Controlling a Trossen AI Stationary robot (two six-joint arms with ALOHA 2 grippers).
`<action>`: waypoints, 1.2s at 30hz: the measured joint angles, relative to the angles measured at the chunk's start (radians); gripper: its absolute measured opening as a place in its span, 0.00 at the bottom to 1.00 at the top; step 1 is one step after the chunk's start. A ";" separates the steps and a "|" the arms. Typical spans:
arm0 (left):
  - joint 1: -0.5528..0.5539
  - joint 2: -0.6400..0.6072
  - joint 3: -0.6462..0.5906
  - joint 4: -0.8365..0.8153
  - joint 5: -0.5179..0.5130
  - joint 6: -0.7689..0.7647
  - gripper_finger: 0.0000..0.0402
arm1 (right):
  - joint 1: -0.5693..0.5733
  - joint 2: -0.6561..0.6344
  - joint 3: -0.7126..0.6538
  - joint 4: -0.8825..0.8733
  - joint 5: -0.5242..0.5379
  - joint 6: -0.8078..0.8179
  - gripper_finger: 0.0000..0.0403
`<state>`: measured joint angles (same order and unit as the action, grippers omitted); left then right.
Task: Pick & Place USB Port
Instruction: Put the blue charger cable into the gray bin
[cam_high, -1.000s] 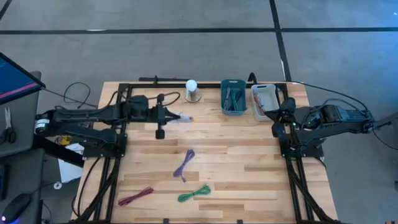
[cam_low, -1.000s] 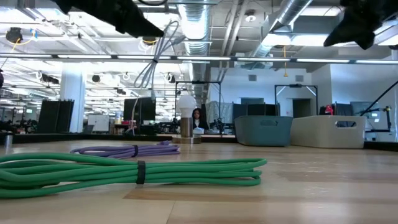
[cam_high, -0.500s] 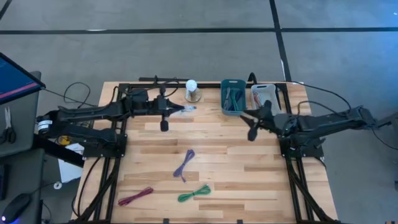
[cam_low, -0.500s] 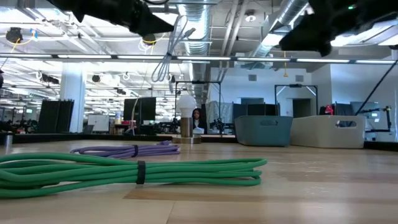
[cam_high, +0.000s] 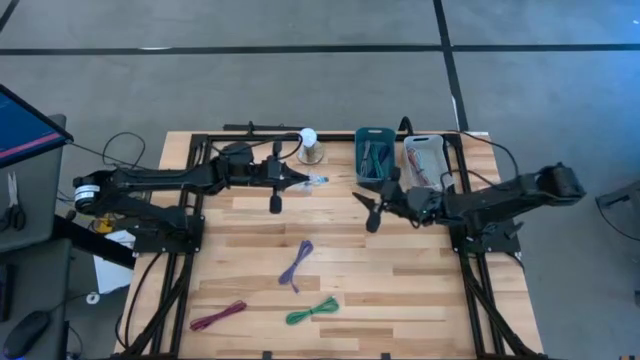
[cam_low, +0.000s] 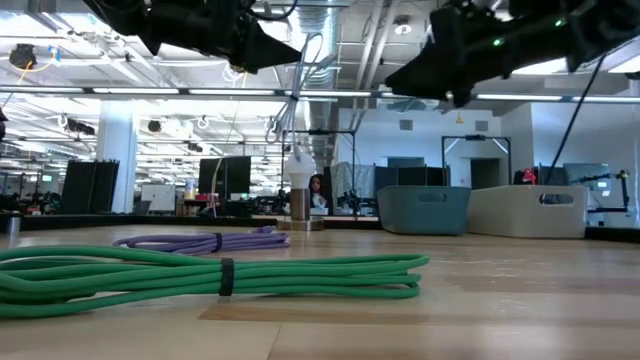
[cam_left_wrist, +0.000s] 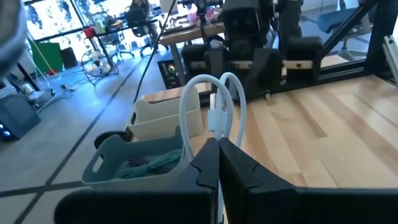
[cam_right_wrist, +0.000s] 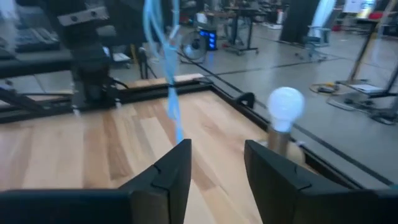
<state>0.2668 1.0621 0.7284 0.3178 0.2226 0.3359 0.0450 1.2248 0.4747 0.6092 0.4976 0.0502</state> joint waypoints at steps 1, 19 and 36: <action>0.000 0.001 0.000 0.005 0.000 0.000 0.00 | -0.008 0.026 0.000 0.041 -0.021 0.001 0.34; 0.000 -0.008 0.000 0.046 0.018 -0.003 0.00 | -0.066 0.383 0.284 0.141 -0.136 -0.081 0.35; 0.000 -0.008 0.001 0.046 0.018 -0.003 0.01 | -0.117 0.534 0.435 0.125 -0.228 -0.103 0.27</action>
<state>0.2665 1.0538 0.7289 0.3641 0.2410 0.3325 -0.0719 1.7588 0.9096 0.7345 0.2696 -0.0525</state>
